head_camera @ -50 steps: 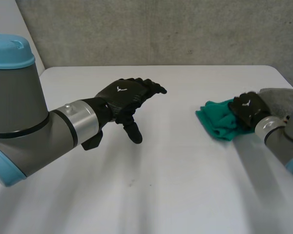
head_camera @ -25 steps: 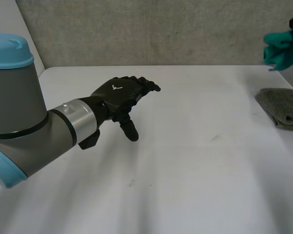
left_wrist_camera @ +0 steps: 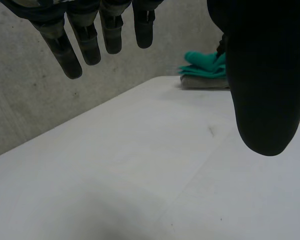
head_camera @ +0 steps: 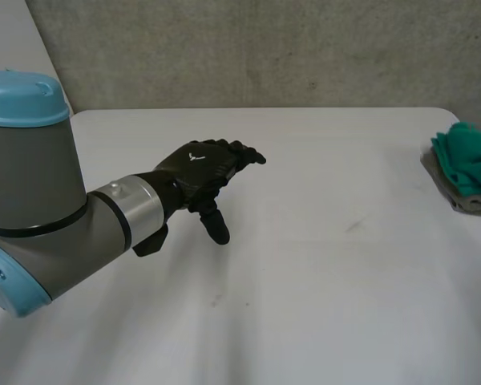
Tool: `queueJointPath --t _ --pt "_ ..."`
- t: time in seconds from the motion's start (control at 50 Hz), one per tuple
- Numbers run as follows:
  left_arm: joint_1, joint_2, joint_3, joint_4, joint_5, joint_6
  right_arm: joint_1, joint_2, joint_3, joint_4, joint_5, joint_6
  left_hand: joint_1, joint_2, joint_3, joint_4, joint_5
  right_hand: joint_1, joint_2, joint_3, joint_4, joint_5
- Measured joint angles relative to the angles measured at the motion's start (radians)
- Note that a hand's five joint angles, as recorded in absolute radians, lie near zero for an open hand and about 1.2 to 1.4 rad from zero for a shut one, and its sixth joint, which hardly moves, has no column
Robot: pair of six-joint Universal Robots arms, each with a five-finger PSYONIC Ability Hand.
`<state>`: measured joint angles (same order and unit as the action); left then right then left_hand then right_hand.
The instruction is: Fold the laundry.
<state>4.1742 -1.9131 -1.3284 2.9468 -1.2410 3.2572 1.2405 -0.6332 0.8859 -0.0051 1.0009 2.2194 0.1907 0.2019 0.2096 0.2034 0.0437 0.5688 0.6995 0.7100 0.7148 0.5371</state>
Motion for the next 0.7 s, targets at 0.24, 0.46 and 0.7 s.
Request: queueJointPath --t 0.24,0.46,0.7 --pt "0.0 0.032 0.002 -0.001 -0.002 0.0 0.016 -0.26 0.117 -0.025 0.012 0.263 0.0 0.0 0.0 0.0 0.0 -0.372 -0.479 -0.502 -0.484 -0.48" --pt "0.007 0.153 0.002 0.0 -0.046 -0.013 0.193 -0.548 0.214 -0.025 0.247 0.554 -0.001 -0.002 -0.002 -0.003 -0.003 -0.372 -0.479 -0.502 -0.484 -0.48" --pt "0.1 0.283 -0.049 -0.002 -0.268 -0.021 0.594 -0.732 0.452 -0.029 0.574 0.65 -0.003 -0.002 -0.002 -0.003 -0.003 -0.372 -0.479 -0.502 -0.484 -0.48"
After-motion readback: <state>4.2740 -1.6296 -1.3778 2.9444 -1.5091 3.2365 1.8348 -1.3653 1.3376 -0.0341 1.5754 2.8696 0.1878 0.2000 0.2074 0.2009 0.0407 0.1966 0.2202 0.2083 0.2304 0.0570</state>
